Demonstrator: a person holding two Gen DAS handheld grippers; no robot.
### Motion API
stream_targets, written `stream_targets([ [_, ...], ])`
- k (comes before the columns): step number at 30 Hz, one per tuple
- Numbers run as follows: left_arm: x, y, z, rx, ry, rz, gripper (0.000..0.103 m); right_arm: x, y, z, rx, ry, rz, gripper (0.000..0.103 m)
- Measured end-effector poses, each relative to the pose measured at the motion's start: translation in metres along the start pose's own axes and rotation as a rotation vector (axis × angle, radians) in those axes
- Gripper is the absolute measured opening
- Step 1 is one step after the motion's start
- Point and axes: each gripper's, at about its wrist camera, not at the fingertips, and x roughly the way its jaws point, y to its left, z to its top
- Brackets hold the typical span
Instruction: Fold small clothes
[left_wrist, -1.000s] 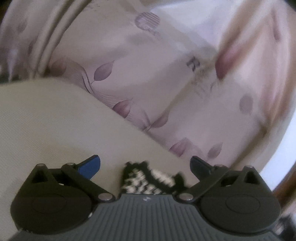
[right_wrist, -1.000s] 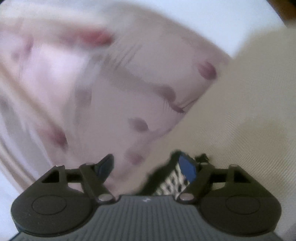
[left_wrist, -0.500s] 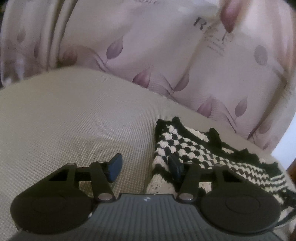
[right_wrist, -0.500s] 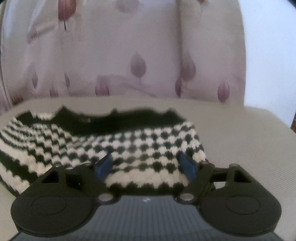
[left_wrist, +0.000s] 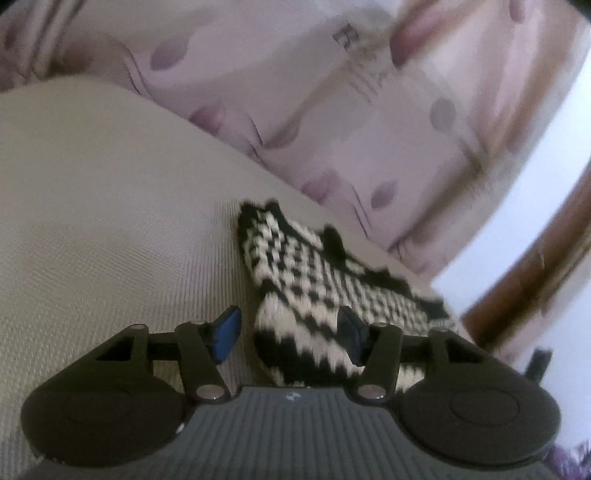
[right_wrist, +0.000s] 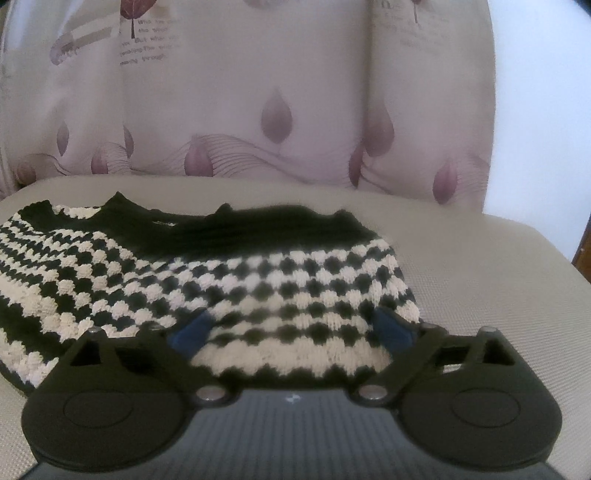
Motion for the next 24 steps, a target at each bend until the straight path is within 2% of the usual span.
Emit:
stream_targets([
  [1,0.001,-0.001,-0.003,0.018,0.011,0.003,0.050,0.000,0.001,0.000,-0.002,0.000,-0.007,0.099],
  [2,0.002,-0.003,-0.007,0.039,0.019,0.005,0.033,0.000,0.001,0.000,-0.003,0.000,-0.012,0.100],
  [3,0.002,-0.005,-0.012,0.052,0.033,0.009,0.027,0.000,0.001,0.000,-0.004,0.000,-0.016,0.100],
  [5,0.001,-0.009,-0.016,0.073,0.055,0.007,0.022,0.001,0.001,0.000,-0.004,0.001,-0.018,0.101],
  [9,-0.005,-0.008,-0.022,0.115,0.127,0.010,0.024,0.001,0.000,0.000,-0.002,0.003,-0.023,0.102],
  [12,-0.009,-0.001,-0.021,0.100,0.134,0.009,0.025,0.002,-0.001,0.000,0.001,0.005,-0.022,0.103],
  [13,-0.011,0.000,-0.021,0.100,0.133,0.009,0.029,0.002,-0.001,0.000,0.001,0.005,-0.022,0.103],
  [16,-0.015,-0.004,-0.020,0.129,0.104,0.031,0.029,0.002,-0.001,0.000,0.000,0.004,-0.023,0.103],
  [19,-0.021,-0.019,-0.017,0.166,0.075,0.074,0.037,0.002,-0.001,0.000,0.000,0.005,-0.022,0.103],
  [21,-0.023,-0.033,-0.013,0.205,0.053,0.111,0.049,0.002,0.000,0.000,0.001,0.005,-0.022,0.103],
  [23,-0.023,-0.047,-0.009,0.237,0.029,0.160,0.077,0.002,-0.001,0.000,0.002,0.005,-0.022,0.103],
  [24,-0.023,-0.054,-0.006,0.251,0.015,0.178,0.081,0.002,-0.001,0.000,0.002,0.005,-0.023,0.103],
])
